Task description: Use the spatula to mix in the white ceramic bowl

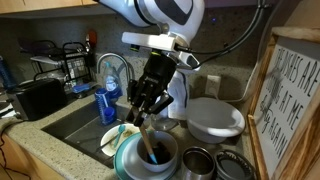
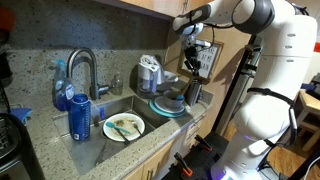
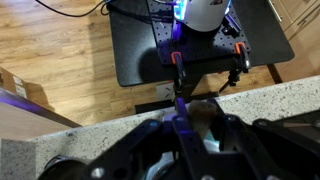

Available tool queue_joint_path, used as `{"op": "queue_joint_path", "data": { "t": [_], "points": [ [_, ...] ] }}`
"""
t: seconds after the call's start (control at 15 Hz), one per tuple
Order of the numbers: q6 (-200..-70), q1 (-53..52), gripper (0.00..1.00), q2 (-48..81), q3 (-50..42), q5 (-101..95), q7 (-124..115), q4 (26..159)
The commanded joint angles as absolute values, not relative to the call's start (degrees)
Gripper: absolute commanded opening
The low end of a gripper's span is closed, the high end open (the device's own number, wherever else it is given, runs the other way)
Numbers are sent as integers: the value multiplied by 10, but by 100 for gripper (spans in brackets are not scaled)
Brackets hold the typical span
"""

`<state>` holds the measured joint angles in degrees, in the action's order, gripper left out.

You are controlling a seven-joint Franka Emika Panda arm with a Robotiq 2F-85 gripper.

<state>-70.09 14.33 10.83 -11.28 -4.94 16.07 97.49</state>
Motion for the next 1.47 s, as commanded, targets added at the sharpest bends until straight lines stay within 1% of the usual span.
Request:
{"op": "queue_joint_path", "data": {
  "t": [0.0,0.2,0.6,1.0,1.4],
  "points": [
    [-744,135,7,101,-109,-71,125,981],
    [-792,129,8,97,-107,-75,107,989],
    [-833,124,8,96,-104,-57,99,997],
    [-812,128,8,100,-102,-10,128,987],
    [-753,132,8,112,-103,-1,166,973]
  ]
}}
